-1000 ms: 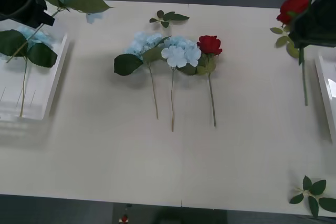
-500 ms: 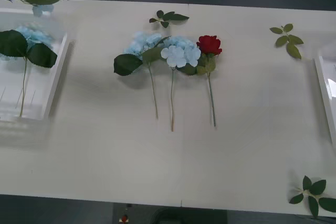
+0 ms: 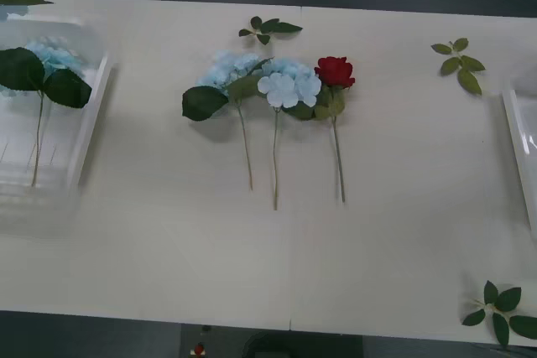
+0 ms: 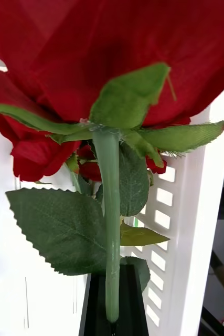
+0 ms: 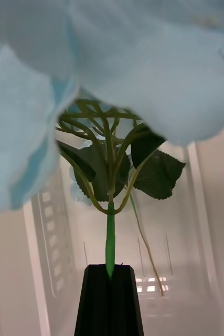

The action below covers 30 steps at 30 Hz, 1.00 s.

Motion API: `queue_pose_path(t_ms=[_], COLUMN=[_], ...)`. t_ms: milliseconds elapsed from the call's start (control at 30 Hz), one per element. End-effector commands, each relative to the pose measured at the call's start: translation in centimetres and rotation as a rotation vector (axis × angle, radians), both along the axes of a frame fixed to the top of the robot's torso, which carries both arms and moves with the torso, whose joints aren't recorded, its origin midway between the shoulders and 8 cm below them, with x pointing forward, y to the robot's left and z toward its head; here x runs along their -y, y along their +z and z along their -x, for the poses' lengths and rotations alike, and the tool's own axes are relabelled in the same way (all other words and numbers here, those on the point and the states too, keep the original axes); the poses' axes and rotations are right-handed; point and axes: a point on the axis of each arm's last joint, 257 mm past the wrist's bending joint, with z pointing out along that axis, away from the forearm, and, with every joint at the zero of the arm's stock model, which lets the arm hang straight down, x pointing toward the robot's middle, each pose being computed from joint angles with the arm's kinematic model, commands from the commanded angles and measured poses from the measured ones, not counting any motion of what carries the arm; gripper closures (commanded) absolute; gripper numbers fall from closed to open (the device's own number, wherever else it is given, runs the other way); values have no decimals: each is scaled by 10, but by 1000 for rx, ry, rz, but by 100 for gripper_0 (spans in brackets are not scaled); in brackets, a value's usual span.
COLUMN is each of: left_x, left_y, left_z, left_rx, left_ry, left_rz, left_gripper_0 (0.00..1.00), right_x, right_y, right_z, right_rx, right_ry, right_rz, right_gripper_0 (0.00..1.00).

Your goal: Put the red flowers into the right box and the blue flowers into the left box

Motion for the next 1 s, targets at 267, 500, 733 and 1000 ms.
queue_pose_path(t_ms=[267, 500, 733, 1000], left_x=[-37, -33, -23, -24], left_y=[-1, -8, -33, -24], left_z=[-42, -77, -100, -104], left_rx=[130, 213, 252, 269], left_ry=[40, 26, 34, 47], left_rz=[30, 0, 37, 72], left_gripper_0=[100, 100, 100, 100], right_x=[26, 27, 19, 15], right_y=[14, 13, 12, 10], right_z=[5, 0, -5, -6], right_rx=[-52, -25, -8, -10], right_ry=[44, 56, 72, 82], right_rz=[155, 165, 136, 123], right_gripper_0=[100, 78, 34, 34])
